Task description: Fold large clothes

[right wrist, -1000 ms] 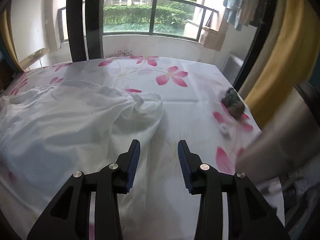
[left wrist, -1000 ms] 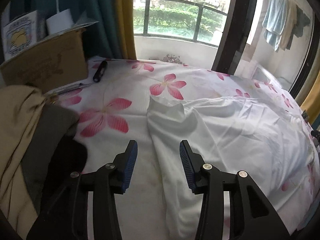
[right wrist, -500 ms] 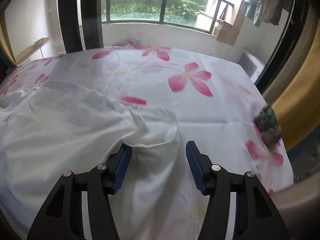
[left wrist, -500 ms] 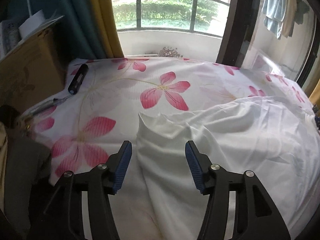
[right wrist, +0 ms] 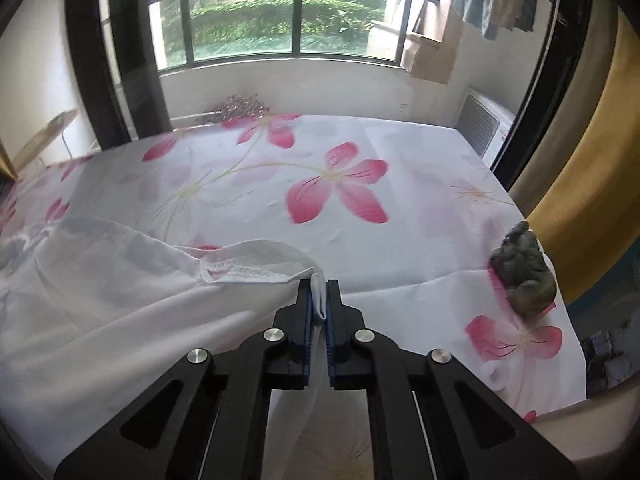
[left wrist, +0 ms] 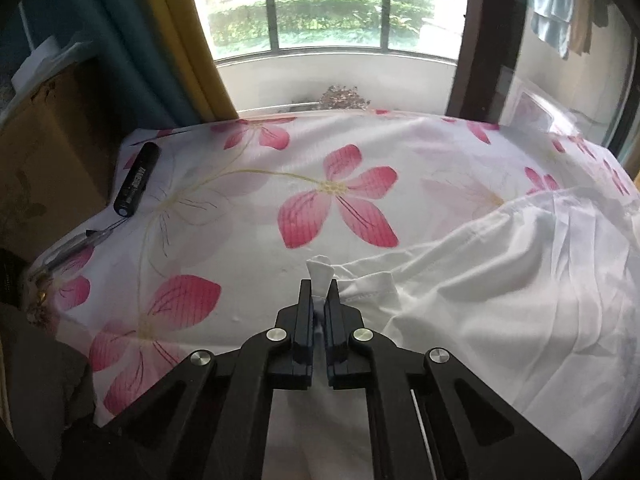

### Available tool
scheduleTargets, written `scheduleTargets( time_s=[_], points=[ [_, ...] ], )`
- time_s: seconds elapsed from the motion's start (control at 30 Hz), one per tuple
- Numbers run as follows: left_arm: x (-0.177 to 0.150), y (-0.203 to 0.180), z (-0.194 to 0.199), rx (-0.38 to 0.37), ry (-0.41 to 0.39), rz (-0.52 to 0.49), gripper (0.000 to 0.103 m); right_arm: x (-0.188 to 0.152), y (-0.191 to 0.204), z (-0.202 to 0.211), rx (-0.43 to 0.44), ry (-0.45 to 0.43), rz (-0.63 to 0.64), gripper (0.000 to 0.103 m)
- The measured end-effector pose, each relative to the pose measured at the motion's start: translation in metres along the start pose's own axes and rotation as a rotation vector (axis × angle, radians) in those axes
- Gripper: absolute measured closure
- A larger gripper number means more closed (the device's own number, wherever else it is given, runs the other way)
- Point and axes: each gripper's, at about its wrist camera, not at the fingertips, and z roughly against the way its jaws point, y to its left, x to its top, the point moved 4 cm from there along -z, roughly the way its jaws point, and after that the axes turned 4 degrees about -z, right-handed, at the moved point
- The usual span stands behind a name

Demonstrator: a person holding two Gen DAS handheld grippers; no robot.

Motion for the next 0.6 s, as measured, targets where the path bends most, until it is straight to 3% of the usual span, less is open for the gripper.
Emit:
scheduleTargets(
  time_s=[0.23,0.43,0.5,0.53,0.6],
  points=[
    [0.014,0.017,0.008,0.055,-0.064,0.077,0.099,0.011,-0.011,-0.001,-0.005,-0.009,-0.028,0.099],
    [0.01,0.026,-0.01,0.035,-0.01,0.144,0.097,0.012,-0.016,-0.022,-0.004,0.048,-0.05,0.098],
    [0.012,0.024,-0.009,0.046,0.013,0.13,0.093,0.013,-0.014,-0.026,-0.038,0.051,-0.042,0.091],
    [0.013,0.024,-0.007,0.053,0.016,0.123,0.086,0.014,-0.012,-0.026,-0.065,0.049,-0.036,0.077],
    [0.017,0.021,0.0,0.063,-0.001,0.099,0.071,0.018,-0.012,-0.021,-0.114,0.025,-0.033,0.063]
  ],
)
